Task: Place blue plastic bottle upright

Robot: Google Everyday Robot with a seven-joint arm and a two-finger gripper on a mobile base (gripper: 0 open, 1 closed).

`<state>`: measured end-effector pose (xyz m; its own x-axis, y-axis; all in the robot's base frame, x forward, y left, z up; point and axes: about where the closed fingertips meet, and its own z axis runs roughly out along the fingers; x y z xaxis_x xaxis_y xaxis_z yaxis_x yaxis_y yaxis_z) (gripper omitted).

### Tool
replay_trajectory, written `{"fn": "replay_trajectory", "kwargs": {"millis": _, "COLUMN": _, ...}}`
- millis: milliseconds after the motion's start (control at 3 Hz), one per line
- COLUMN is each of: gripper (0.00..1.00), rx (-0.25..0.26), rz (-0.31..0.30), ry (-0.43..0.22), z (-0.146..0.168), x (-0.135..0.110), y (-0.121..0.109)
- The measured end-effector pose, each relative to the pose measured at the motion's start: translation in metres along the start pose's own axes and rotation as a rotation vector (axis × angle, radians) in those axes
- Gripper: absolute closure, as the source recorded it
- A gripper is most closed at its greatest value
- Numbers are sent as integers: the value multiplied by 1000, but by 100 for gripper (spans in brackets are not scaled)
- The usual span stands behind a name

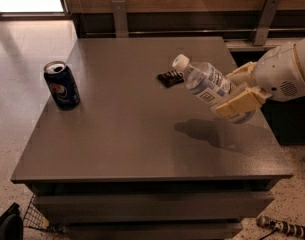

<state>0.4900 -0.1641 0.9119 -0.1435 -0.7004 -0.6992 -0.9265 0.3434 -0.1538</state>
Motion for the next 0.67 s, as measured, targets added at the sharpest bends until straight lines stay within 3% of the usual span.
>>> {"fn": "replay_trajectory", "kwargs": {"millis": 667, "gripper": 100, "rx": 84, "rz": 72, "ry": -331, "z": -6, "x": -8, "y": -1}}
